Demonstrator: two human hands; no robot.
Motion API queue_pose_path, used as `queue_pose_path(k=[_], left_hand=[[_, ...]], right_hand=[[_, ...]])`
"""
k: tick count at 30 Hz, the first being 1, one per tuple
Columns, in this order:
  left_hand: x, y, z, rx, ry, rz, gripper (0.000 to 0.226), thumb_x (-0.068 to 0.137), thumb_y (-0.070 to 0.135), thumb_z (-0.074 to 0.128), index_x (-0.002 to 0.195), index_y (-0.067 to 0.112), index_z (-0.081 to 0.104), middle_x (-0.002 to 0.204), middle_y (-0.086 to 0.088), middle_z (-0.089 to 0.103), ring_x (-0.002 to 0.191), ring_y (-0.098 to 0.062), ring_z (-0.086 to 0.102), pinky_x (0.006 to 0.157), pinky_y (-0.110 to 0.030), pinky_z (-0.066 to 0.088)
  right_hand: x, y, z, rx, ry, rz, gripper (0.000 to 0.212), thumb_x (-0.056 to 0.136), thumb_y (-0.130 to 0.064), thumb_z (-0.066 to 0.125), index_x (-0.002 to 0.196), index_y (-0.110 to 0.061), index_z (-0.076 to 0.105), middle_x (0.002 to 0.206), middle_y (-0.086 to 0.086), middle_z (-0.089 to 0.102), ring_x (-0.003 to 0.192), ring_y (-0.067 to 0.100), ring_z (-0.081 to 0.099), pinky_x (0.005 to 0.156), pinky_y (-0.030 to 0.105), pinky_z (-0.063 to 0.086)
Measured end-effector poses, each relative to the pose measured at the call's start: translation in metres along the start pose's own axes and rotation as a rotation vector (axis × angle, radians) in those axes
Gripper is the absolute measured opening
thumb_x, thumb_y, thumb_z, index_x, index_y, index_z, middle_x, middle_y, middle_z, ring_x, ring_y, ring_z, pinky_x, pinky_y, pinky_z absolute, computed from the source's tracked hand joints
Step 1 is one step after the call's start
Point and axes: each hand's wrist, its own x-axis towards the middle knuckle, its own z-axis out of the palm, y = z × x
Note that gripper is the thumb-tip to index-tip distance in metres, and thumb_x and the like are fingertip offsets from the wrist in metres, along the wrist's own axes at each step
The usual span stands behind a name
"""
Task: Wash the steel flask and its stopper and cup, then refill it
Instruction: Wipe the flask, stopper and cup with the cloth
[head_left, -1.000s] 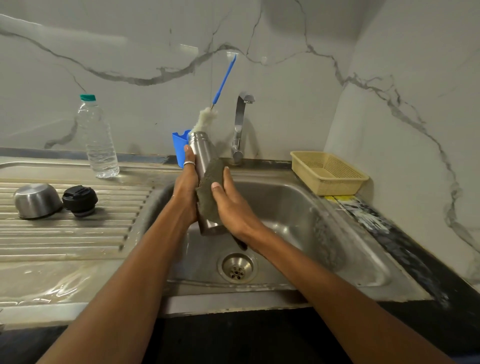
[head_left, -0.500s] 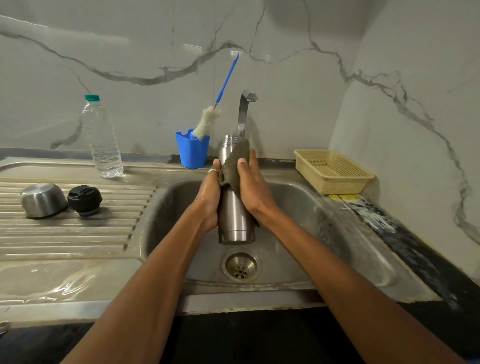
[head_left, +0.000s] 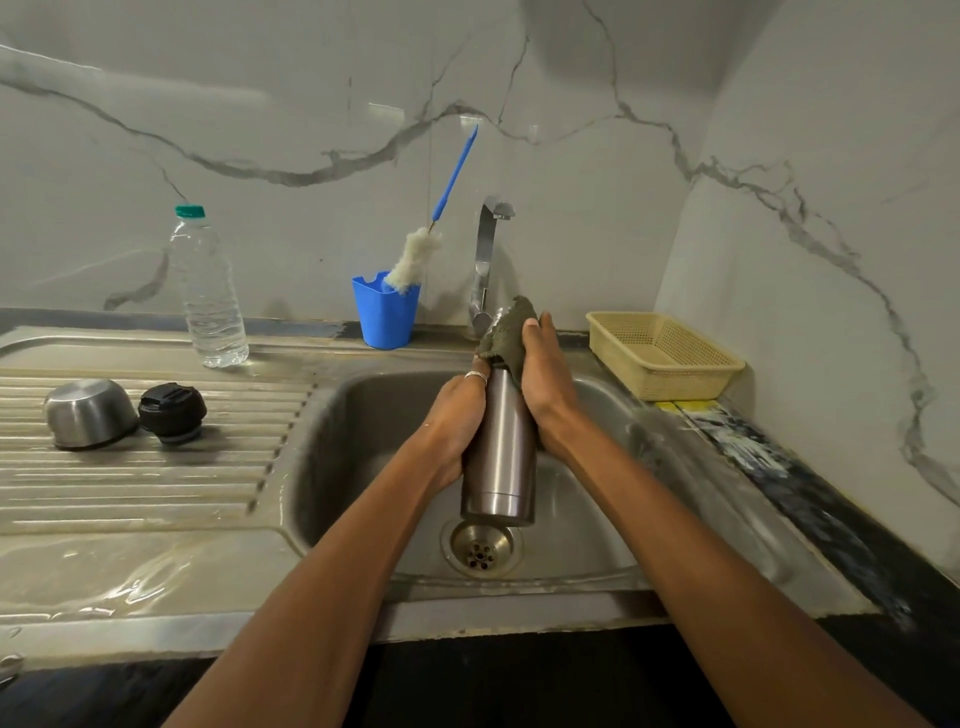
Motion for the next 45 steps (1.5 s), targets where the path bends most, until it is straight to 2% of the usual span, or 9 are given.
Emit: queue_pose_path(k=[3,15,18,24,29,34,37,40,45], left_hand=[[0.000,0.001,0.001,0.008,-0.046,0.000,0.049,0.105,0.053,0.046,0.116,0.011,0.068,0.103,-0.015,0.077,0.092,-0.028,0.075,0.079,-0.039,0.063],[0.010,-0.007,0.002,0.067,0.021,0.089,0.035,0.106,0.039,0.045,0.133,0.019,0.055,0.106,-0.011,0.074,0.084,-0.022,0.076,0.065,-0.033,0.061],[0.017,-0.001,-0.010,-0.072,0.113,0.118,0.038,0.106,0.042,0.043,0.131,0.019,0.059,0.105,-0.013,0.076,0.084,-0.023,0.077,0.061,-0.031,0.060],[0.026,0.021,-0.047,-0.380,0.311,0.024,0.051,0.105,0.053,0.042,0.115,0.009,0.067,0.083,-0.008,0.075,0.077,-0.020,0.073,0.063,-0.028,0.056],[0.021,0.021,-0.050,-0.346,0.164,0.024,0.042,0.110,0.043,0.033,0.091,0.015,0.057,0.066,0.001,0.068,0.058,-0.012,0.066,0.040,-0.016,0.048],[0.015,0.016,-0.036,-0.220,0.084,0.058,0.026,0.102,0.033,0.057,0.092,0.013,0.068,0.075,-0.006,0.072,0.069,-0.019,0.070,0.058,-0.029,0.056],[0.009,0.015,-0.027,-0.202,0.013,0.042,0.032,0.101,0.044,0.056,0.095,0.014,0.069,0.079,-0.009,0.075,0.063,-0.020,0.072,0.057,-0.033,0.058],[0.007,0.014,-0.020,-0.171,0.010,-0.014,0.047,0.102,0.055,0.049,0.103,0.012,0.068,0.079,-0.010,0.076,0.064,-0.021,0.073,0.059,-0.034,0.059],[0.003,0.012,-0.010,-0.060,0.041,-0.036,0.053,0.091,0.058,0.066,0.113,0.010,0.069,0.087,-0.015,0.077,0.074,-0.029,0.075,0.069,-0.046,0.063]], right_hand=[[0.001,0.003,-0.003,0.042,0.011,0.038,0.057,0.110,-0.042,0.029,0.163,-0.028,0.012,0.149,-0.014,0.038,0.123,0.007,0.045,0.090,0.016,0.039],[-0.013,-0.004,0.005,-0.066,-0.009,-0.028,0.055,0.111,-0.039,0.030,0.163,-0.028,0.015,0.160,-0.003,0.038,0.126,0.006,0.045,0.101,0.022,0.035],[-0.030,0.001,0.022,-0.148,-0.107,-0.036,0.058,0.109,-0.046,0.029,0.162,-0.037,0.007,0.159,-0.002,0.038,0.135,0.017,0.049,0.113,0.038,0.041],[-0.057,0.005,0.050,-0.366,-0.302,-0.070,0.066,0.108,-0.045,0.032,0.163,-0.027,0.000,0.171,-0.001,0.011,0.155,0.016,0.018,0.126,0.034,0.016],[-0.062,-0.002,0.052,-0.571,-0.304,-0.237,0.062,0.109,-0.043,0.030,0.163,-0.027,0.004,0.171,0.002,-0.010,0.157,0.020,-0.003,0.127,0.037,0.007],[-0.034,-0.012,0.045,-0.549,-0.178,-0.312,0.057,0.110,-0.039,0.032,0.163,-0.031,0.011,0.170,-0.003,-0.015,0.156,0.018,-0.013,0.128,0.043,0.002],[-0.016,-0.022,0.034,-0.359,-0.088,-0.270,0.058,0.110,-0.039,0.031,0.163,-0.027,0.011,0.171,-0.002,-0.003,0.157,0.012,-0.001,0.127,0.033,0.004],[-0.001,-0.015,0.028,-0.027,-0.050,-0.070,0.063,0.099,-0.054,0.035,0.156,-0.029,0.032,0.158,0.003,0.042,0.144,0.020,0.042,0.123,0.047,0.030],[-0.016,-0.003,0.018,0.161,-0.058,0.296,0.053,0.103,-0.058,0.038,0.118,-0.017,0.068,0.099,0.014,0.076,0.086,0.026,0.075,0.076,0.041,0.062]])
